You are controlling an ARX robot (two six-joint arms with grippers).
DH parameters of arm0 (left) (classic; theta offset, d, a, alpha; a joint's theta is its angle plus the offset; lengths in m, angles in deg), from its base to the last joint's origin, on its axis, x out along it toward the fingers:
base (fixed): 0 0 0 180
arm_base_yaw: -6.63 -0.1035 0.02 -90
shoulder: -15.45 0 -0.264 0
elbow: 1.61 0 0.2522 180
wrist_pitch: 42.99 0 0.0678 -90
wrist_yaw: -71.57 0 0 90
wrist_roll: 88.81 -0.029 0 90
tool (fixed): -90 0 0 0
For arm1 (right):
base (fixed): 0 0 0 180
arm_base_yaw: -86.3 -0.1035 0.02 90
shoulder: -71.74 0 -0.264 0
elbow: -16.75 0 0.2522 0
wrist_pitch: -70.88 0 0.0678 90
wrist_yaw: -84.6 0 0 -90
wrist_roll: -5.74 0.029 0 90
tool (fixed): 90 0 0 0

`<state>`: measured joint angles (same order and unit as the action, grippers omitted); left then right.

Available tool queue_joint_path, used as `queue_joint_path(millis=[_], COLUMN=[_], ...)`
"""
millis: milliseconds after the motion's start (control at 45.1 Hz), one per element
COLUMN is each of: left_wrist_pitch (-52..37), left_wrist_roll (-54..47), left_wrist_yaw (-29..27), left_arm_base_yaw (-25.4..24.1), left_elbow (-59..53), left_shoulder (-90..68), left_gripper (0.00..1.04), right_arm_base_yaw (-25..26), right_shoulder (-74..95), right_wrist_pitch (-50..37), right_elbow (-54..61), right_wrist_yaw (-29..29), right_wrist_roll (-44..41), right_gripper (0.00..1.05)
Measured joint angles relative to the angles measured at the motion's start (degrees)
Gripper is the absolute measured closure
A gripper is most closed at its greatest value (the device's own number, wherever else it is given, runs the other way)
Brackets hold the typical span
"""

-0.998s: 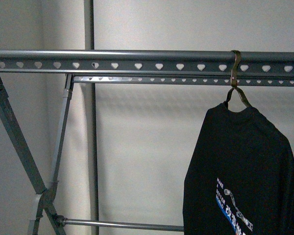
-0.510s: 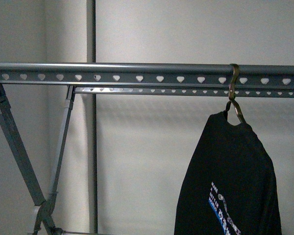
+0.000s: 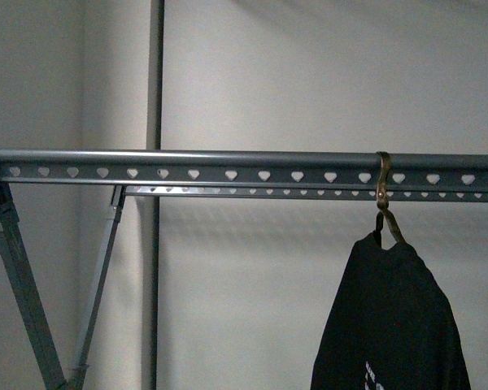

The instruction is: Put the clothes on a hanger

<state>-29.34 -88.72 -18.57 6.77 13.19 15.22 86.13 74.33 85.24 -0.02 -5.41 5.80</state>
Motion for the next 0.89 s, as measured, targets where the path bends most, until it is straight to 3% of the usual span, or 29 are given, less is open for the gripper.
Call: queue_joint_path(millis=[643, 688, 887], left_wrist_pitch=[0.0, 0.0, 0.0], left_wrist_roll=[0.0, 0.0, 0.0], left_wrist_yaw=[0.0, 0.0, 0.0], left_arm_base_yaw=[0.0, 0.0, 0.0], left_elbow=[0.0, 0.0, 0.0], left_shoulder=[0.0, 0.0, 0.0], left_gripper=[1.01, 1.00, 0.54], right_arm_base_yaw=[0.0, 0.0, 0.0], right_shoulder=[-2.3, -2.3, -2.3], right_wrist_pitch=[-0.4, -0.4, -0.4], right_elbow=[2.6, 2.6, 2.6], right_wrist_yaw=[0.0, 0.0, 0.0], right_wrist_roll=[0.0, 0.0, 0.0], right_gripper=[1.02, 0.96, 0.50])
